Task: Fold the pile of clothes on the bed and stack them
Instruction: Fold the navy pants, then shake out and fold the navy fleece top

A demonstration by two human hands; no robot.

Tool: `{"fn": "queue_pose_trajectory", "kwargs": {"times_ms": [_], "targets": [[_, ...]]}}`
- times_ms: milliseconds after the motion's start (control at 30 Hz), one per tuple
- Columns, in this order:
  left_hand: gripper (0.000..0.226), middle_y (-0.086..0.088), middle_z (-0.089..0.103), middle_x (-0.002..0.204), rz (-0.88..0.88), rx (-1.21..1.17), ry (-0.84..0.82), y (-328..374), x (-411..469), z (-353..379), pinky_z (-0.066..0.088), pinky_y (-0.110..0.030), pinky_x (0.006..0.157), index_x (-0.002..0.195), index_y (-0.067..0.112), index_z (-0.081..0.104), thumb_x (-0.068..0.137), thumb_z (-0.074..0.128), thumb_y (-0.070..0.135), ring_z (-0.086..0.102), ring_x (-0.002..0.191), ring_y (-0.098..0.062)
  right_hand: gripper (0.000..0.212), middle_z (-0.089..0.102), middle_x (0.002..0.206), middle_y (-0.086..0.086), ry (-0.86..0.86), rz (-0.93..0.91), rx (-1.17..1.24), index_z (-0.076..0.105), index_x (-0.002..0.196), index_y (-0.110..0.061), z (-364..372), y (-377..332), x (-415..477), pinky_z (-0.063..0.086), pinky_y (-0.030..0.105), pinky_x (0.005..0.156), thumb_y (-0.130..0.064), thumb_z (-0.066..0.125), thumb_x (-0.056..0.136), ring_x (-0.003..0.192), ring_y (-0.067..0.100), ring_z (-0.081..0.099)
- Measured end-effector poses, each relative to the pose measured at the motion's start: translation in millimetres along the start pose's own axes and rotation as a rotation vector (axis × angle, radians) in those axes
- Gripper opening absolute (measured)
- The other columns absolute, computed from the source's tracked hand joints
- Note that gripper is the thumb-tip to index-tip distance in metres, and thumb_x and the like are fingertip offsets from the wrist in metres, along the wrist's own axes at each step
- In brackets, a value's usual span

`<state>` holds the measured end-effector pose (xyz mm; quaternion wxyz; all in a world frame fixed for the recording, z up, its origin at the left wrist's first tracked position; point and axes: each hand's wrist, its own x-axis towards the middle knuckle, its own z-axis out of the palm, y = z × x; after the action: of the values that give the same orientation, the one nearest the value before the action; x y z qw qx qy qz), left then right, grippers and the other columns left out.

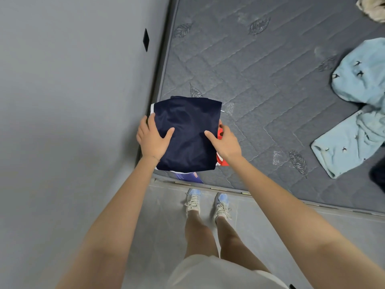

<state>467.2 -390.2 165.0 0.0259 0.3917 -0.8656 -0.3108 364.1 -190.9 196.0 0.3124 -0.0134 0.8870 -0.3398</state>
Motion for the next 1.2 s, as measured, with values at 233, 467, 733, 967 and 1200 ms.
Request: {"fn": "queue_pose_trajectory", "kwargs": {"times_ms": [233, 467, 733, 967, 1200], "targets": [[0.067, -0.014, 0.015, 0.161, 0.301, 0.294, -0.109, 44.7, -28.2, -9.0, 0.006, -0.053, 0.119, 0.151, 0.019, 0.03, 0.096, 0.051, 0.049, 0.013, 0.148, -0.034, 0.07, 0.038, 0.149, 0.007, 0.146, -0.199, -0.525, 0.029, 0.151, -0.024, -42.9, 5.4, -32.1, 0.029, 0.045, 0.108, -0.052, 0.054, 0.092, 0.138, 0.031, 0.032], [0.068, -0.014, 0.009, 0.163, 0.52, 0.524, -0.19, 129.3, -61.7, 0.2, 0.004, -0.057, 0.117, 0.155, 0.02, 0.022, 0.098, 0.043, 0.052, 0.008, 0.149, -0.036, 0.077, 0.014, 0.163, 0.01, 0.154, -0.119, -0.724, 0.009, 0.157, -0.026, -117.7, 47.5, -69.3, 0.013, 0.047, 0.12, -0.051, 0.048, 0.095, 0.15, 0.032, 0.008], [0.071, -0.009, 0.004, 0.164, 0.68, 0.586, -0.237, 245.9, -130.1, 65.6, -0.003, -0.053, 0.118, 0.156, 0.024, 0.017, 0.097, 0.044, 0.053, 0.003, 0.15, -0.032, 0.076, 0.01, 0.163, 0.008, 0.241, -0.011, -0.669, 0.006, 0.157, -0.026, -218.1, 140.0, -110.5, 0.014, 0.047, 0.12, -0.051, 0.046, 0.097, 0.15, 0.032, 0.006], [0.074, -0.008, 0.001, 0.164, 0.765, 0.624, -0.323, 334.4, -217.3, 146.8, -0.004, -0.055, 0.118, 0.156, 0.025, 0.015, 0.096, 0.043, 0.057, -0.001, 0.151, -0.031, 0.075, 0.016, 0.161, 0.009, 0.292, 0.049, -0.654, 0.013, 0.156, -0.026, -308.5, 249.8, -145.4, 0.018, 0.047, 0.117, -0.052, 0.049, 0.095, 0.148, 0.032, 0.011], [0.074, -0.005, -0.003, 0.165, 0.816, 0.643, -0.374, 397.5, -274.3, 203.2, -0.004, -0.056, 0.119, 0.156, 0.027, 0.008, 0.097, 0.036, 0.06, -0.004, 0.151, -0.03, 0.075, 0.017, 0.161, 0.01, 0.312, 0.148, -0.645, 0.011, 0.156, -0.026, -373.0, 333.1, -174.9, 0.019, 0.046, 0.117, -0.052, 0.047, 0.096, 0.148, 0.032, 0.012]]}}
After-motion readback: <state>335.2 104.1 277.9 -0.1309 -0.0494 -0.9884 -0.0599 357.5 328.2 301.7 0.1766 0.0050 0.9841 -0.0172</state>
